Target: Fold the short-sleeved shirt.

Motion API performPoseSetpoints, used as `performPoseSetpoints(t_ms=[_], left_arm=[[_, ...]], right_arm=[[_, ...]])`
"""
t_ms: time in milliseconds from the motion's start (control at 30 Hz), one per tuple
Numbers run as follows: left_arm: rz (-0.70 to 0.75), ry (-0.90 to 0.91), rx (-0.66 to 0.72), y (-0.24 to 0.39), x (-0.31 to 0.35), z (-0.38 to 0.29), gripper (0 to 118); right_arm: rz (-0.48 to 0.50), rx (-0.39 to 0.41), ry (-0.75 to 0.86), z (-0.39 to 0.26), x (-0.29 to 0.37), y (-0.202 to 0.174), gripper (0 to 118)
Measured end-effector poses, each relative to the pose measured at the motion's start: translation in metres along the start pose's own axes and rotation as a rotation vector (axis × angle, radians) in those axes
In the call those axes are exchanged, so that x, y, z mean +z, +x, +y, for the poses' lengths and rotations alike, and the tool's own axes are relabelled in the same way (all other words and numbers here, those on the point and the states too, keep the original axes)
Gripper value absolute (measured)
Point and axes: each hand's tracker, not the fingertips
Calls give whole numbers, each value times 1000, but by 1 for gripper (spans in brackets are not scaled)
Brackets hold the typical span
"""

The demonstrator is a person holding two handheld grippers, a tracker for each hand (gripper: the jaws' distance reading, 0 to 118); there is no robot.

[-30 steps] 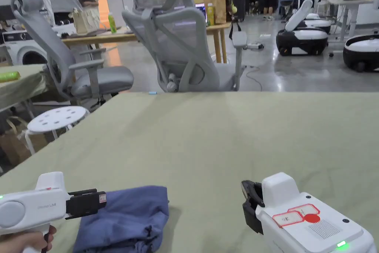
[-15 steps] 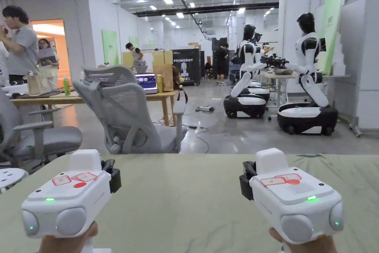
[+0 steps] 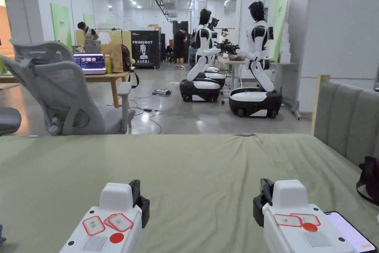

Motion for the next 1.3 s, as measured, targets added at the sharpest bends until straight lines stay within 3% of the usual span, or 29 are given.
performPoseSetpoints(t_ms=[100,233,433,1067,1100,1167,1233,1300], left_arm=[[59,-23,-33,5,8,-10,0],[44,-34,98,0,7,-15,0],[57,-44,34,11,1,-21,0],[44,-46,45,17,-5,-30,7],[41,-47,43,17,-5,-31,19],[33,-50,41,18,-7,-32,77],[43,-50,40,19,-9,-32,118],[35,-28,37,19,-8,-32,118]], right_arm=[[-29,32,-32,-11,4,6,3],[-11,28,-35,-17,3,6,3],[-2,26,-45,-15,-4,-6,3],[-10,40,-67,-17,-6,-6,6],[-9,41,-68,-18,-6,-6,16],[9,34,-76,-18,-7,-8,76],[19,31,-84,-19,-10,-9,113],[23,18,-58,-20,-8,-12,118]])
